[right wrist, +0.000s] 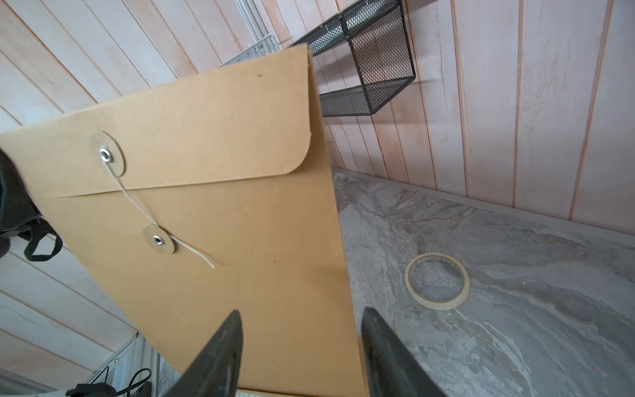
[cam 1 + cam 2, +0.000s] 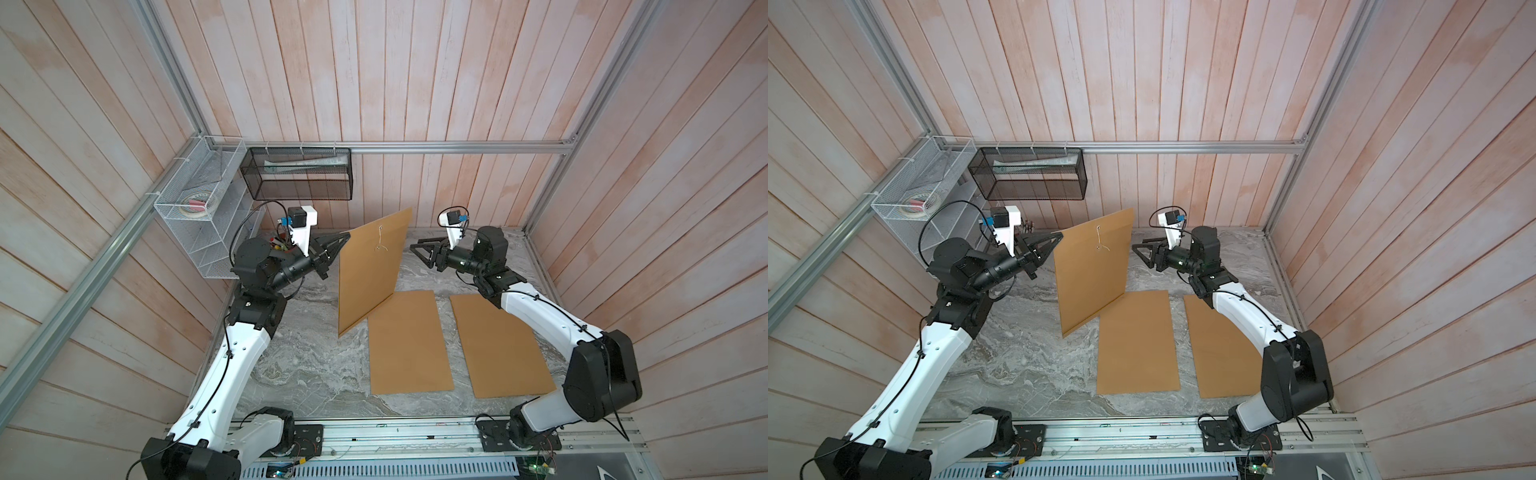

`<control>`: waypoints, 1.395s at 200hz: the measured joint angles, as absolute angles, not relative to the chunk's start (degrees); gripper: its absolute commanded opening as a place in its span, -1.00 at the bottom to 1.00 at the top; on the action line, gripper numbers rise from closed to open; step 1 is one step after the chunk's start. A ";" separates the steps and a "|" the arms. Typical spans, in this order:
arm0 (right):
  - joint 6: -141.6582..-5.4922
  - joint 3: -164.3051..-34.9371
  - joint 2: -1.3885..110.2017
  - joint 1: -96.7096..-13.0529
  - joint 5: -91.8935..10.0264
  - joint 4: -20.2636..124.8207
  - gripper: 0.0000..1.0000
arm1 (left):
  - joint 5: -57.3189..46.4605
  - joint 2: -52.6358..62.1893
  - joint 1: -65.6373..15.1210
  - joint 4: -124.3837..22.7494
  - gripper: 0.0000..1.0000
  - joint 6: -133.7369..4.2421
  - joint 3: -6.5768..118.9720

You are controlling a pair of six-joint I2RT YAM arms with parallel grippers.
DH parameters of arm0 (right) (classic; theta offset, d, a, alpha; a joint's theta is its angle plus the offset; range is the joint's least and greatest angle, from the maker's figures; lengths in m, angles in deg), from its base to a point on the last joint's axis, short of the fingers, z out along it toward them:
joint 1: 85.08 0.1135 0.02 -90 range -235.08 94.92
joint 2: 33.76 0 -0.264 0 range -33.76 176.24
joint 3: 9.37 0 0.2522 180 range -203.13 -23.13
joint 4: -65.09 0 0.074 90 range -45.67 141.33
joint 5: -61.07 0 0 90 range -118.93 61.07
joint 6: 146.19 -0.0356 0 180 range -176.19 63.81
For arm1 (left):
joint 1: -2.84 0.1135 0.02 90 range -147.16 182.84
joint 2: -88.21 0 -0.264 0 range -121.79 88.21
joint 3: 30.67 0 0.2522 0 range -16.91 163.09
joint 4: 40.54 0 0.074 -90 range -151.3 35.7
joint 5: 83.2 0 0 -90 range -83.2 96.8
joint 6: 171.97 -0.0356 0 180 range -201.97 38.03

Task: Open the file bag
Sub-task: Pick up the file bag from the center of the board.

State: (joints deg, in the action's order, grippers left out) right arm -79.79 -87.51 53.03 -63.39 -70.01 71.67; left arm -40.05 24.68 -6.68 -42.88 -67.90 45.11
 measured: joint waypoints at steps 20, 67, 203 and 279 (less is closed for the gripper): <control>-80.66 -86.70 53.46 -64.94 -72.72 74.38 0.19 | -42.63 24.61 -6.68 -40.93 -1.00 -66.29 44.11; -81.07 -86.59 53.59 -66.89 -76.51 76.71 0.22 | -46.56 24.13 -6.68 -37.33 -1.00 -62.90 42.82; -81.62 -86.61 55.21 -67.13 -89.73 81.79 0.04 | -50.17 20.77 -6.66 -27.64 -1.00 -55.53 41.83; -81.51 -85.06 53.75 -67.35 -90.91 81.72 -0.77 | -48.60 17.12 -6.07 -26.36 -1.00 -55.31 41.83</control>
